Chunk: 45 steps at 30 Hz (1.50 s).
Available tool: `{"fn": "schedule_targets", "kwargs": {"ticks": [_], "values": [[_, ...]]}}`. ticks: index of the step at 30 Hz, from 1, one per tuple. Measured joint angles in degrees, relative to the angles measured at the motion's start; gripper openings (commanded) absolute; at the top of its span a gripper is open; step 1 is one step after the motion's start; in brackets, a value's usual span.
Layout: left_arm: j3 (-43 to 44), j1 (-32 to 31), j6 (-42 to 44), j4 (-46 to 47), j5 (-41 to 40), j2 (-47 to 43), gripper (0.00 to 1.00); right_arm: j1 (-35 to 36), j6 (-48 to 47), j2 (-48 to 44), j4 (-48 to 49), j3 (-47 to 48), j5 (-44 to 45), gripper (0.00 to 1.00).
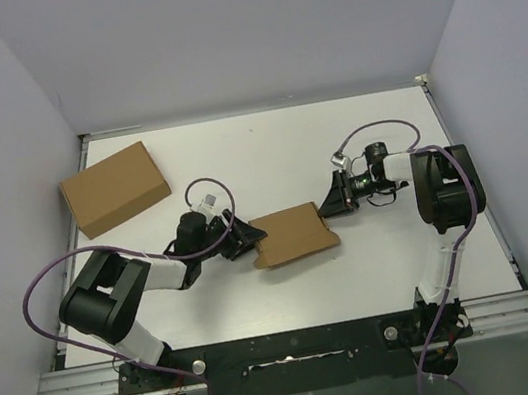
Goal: Fold the paper box
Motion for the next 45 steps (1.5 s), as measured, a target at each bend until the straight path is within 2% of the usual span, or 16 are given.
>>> {"fn": "schedule_targets", "kwargs": {"ticks": [8, 12, 17, 20, 23, 25, 28, 30, 37, 45], "values": [[-1.7, 0.2, -5.4, 4.5, -0.3, 0.0, 0.42, 0.0, -4.5, -0.1, -2.9, 1.6, 2.3, 0.63], [-1.8, 0.7, -7.8, 6.2, -0.2, 0.0, 0.42, -0.1, -10.7, -3.3, -6.5, 3.9, 5.6, 0.72], [-1.7, 2.9, -11.3, 6.9, 0.3, 0.0, 0.43, 0.5, -21.7, -17.4, -10.5, 5.2, 10.2, 0.85], [-1.4, 4.4, -13.7, 6.5, 1.1, 0.0, 0.43, 3.6, -30.2, -27.8, -10.4, 5.3, 12.4, 1.00], [-0.5, 5.8, -16.0, 6.4, 2.1, 0.0, 0.43, 9.8, -41.0, -37.4, -8.1, 1.9, 13.2, 0.98], [0.0, 6.8, -17.8, 6.4, 3.0, 0.0, 0.43, 14.4, -51.8, -41.8, -10.1, -0.2, 12.0, 0.98], [1.0, 8.3, -20.5, 6.4, 4.9, 0.1, 0.43, 18.2, -63.6, -41.8, -11.0, -0.6, 12.9, 0.98], [2.1, 9.0, -21.8, 6.3, 6.3, 0.5, 0.43, 21.0, -68.5, -40.7, -9.8, -2.2, 17.6, 0.98], [5.7, 9.8, -23.6, 3.5, 9.8, 1.2, 0.43, 33.6, -77.9, -39.2, -3.1, -8.2, 33.7, 0.98], [6.6, 10.2, -24.6, 1.2, 11.9, 1.7, 0.43, 39.5, -84.0, -37.0, 15.5, -16.7, 52.2, 1.00]]}}
